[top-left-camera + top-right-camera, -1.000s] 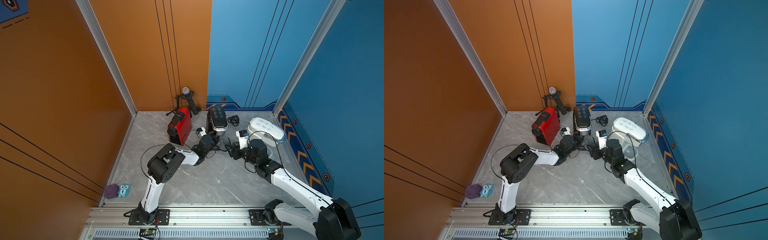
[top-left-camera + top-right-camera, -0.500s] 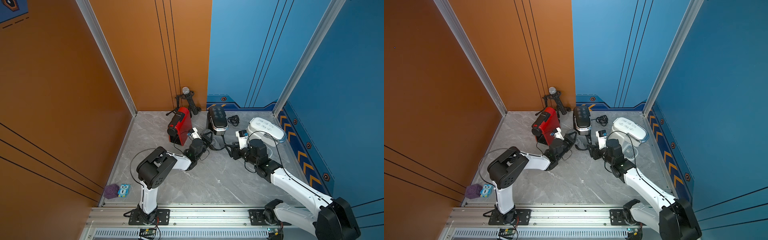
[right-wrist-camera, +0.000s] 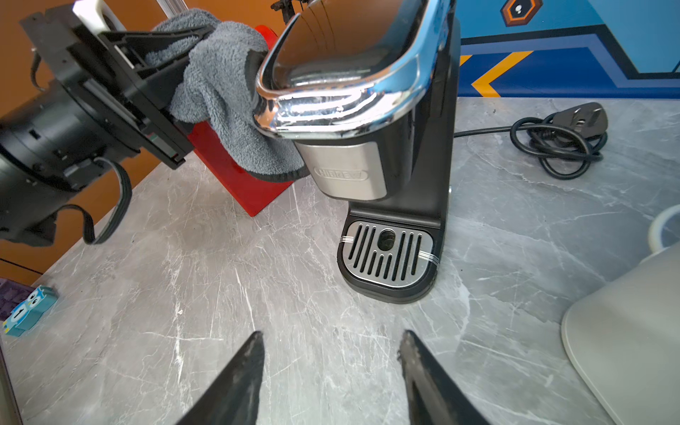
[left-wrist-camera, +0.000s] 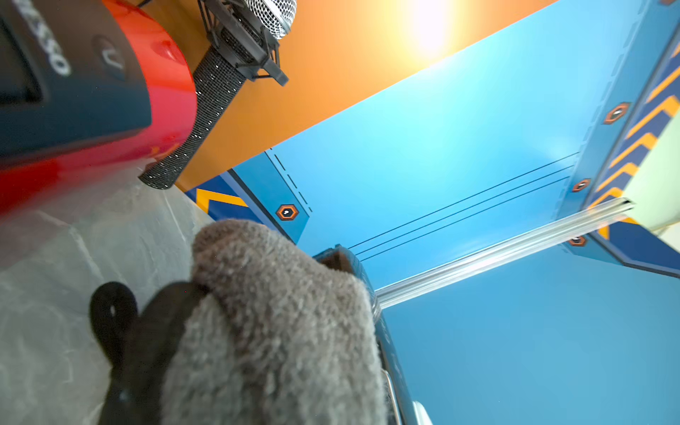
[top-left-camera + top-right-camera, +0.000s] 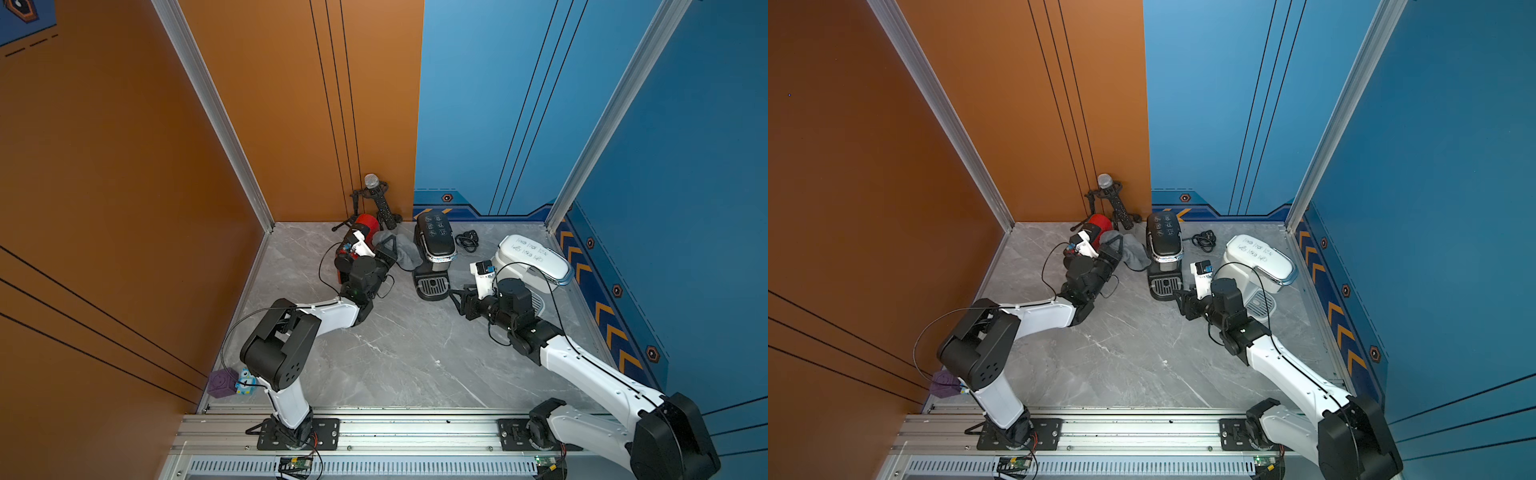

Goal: Wipe the surface of a coffee machine
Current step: Wipe the dirt from the surface of the coffee machine.

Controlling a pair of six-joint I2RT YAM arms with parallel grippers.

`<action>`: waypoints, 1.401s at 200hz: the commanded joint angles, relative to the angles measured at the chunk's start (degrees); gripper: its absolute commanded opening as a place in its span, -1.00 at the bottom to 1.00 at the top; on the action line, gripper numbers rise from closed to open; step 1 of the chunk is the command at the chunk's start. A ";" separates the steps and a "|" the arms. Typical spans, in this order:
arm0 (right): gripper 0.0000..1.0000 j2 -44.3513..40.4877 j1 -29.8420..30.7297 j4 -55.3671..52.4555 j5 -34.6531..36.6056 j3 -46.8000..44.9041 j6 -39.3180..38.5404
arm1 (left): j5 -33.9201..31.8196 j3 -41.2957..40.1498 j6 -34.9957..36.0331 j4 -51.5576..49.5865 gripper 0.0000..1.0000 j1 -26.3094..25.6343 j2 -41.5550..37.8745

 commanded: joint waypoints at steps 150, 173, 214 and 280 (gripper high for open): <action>0.20 0.63 0.55 0.01 1.39 0.27 -0.67 | -0.62 39.96 23.21 -50.21 -1.00 -2.70 19.14; 0.20 0.27 0.63 -0.16 1.69 0.29 -0.85 | -0.13 40.90 21.87 -50.16 -1.00 -2.93 22.51; 0.20 0.52 0.63 -0.16 1.67 0.31 -0.96 | 0.25 42.17 20.84 -50.08 -1.00 -4.41 27.54; 0.20 0.62 0.63 -0.21 1.88 0.27 -1.07 | -0.11 40.72 18.56 -48.98 -1.00 -6.40 32.02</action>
